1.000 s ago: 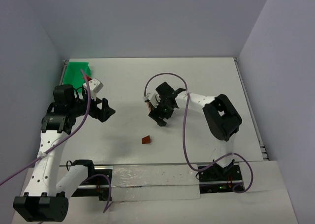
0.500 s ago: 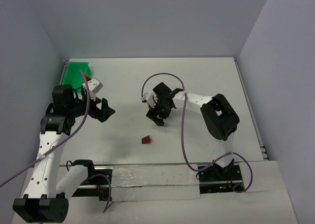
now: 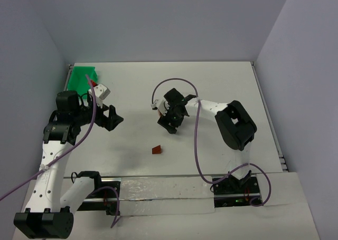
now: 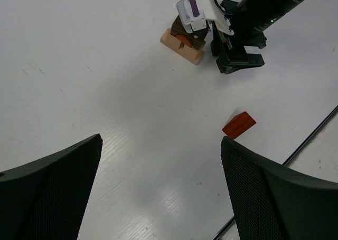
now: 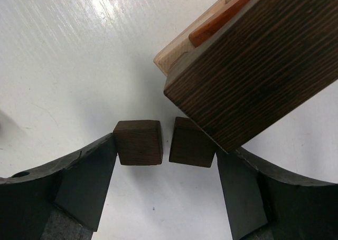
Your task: Build the wood block tower
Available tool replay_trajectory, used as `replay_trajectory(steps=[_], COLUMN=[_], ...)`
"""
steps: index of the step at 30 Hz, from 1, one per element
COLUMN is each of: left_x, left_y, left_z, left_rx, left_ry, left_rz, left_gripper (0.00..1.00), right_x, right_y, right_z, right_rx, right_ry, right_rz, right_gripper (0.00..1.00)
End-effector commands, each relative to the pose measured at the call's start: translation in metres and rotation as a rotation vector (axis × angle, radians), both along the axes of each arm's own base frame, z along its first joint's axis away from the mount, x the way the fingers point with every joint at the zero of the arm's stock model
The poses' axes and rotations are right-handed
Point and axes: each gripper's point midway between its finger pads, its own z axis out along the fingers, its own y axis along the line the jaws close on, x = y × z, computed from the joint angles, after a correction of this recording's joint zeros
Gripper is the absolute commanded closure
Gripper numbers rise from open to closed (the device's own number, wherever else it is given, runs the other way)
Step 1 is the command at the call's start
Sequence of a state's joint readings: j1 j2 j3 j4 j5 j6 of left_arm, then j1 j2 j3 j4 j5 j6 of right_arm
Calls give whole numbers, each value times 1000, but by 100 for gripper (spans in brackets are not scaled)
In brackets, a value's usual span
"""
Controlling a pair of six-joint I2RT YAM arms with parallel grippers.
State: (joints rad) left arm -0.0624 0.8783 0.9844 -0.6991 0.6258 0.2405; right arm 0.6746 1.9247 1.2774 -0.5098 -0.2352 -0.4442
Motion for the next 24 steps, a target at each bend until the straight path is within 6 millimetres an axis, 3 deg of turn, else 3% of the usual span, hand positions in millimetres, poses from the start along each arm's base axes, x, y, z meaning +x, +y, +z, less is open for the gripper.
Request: replay_trajectory(steps=[1, 12, 24], left_x=[5, 6, 0], left_y=[0, 0, -2], left_z=[27, 28, 29], left_rx=[-9, -7, -4], left_ry=[-78, -81, -86], left_rz=[-4, -4, -30], left_gripper=[1, 1, 1], right_x=[4, -7, -38], right_y=[6, 2, -14], right_z=[6, 11, 53], right_rx=[16, 24, 86], right_ry=[-29, -4, 17], right_rz=[19, 42, 177], right_gripper=[21, 39, 45])
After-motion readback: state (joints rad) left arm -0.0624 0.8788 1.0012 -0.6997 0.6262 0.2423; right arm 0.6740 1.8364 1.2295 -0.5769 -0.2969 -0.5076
